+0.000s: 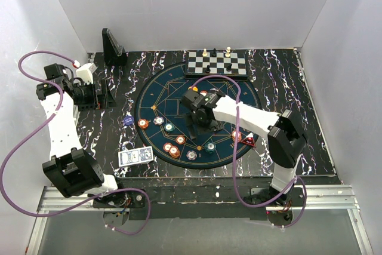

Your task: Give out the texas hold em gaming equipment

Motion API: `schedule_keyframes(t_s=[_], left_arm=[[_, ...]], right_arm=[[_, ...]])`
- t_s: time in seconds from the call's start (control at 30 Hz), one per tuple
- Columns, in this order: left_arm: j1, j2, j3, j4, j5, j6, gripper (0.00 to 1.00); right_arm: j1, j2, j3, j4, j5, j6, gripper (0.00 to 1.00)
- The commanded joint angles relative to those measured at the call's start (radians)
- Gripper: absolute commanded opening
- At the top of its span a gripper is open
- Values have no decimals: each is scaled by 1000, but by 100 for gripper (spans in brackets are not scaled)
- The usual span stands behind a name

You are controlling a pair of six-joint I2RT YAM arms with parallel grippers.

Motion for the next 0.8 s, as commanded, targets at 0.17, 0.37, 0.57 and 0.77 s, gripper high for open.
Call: schedule_keyframes(t_s=[0.17,0.37,0.57,0.77], left_arm=[[4,-27,19,1,36,6,100],[4,-24,21,3,32,8,100],[4,-16,15,7,26,8,100],[6,-21,12,10,21,8,100]], right_arm=[[-1,-62,-134,53,15,74,91],[-1,-60,-200,92,-14,93,92],[1,-63,-249,138,-37,102,90],[1,-60,-257,152,-44,107,73]])
